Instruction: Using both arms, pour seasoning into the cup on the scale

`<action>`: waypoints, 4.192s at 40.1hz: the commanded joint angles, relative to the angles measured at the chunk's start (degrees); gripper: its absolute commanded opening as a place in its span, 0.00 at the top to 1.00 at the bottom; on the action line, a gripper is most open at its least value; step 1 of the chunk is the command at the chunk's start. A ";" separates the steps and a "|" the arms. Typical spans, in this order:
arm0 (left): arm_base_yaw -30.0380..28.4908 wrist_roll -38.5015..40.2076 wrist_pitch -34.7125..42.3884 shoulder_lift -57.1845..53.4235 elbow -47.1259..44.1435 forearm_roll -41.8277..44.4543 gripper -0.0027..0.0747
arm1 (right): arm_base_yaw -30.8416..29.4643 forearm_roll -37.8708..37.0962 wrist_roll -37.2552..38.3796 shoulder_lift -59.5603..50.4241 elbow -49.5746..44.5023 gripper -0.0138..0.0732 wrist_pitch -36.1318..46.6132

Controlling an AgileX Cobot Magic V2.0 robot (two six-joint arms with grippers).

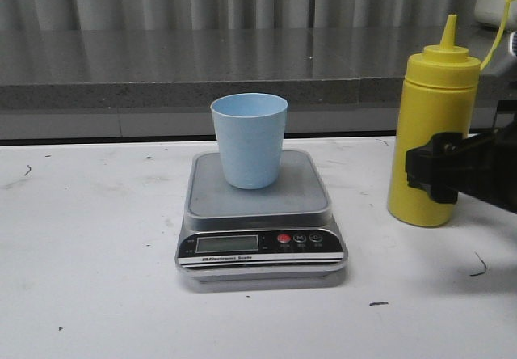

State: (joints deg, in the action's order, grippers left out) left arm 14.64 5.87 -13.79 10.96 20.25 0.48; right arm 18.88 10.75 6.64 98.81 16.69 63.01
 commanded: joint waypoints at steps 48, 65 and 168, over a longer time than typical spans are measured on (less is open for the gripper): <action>-0.15 0.50 4.87 0.51 1.56 -0.48 0.99 | 0.11 -0.83 2.71 5.93 10.04 0.72 10.70; -0.15 0.50 4.87 0.51 1.56 -0.48 0.99 | 0.11 -1.36 -32.23 -7.02 14.22 0.72 -2.55; -0.15 0.50 4.87 0.51 1.56 -0.48 0.99 | 3.44 50.48 -54.70 -13.23 38.11 0.67 -44.73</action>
State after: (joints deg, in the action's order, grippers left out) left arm 14.64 6.00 -13.79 10.96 20.17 0.48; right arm 22.37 62.98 -48.21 88.62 52.64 15.97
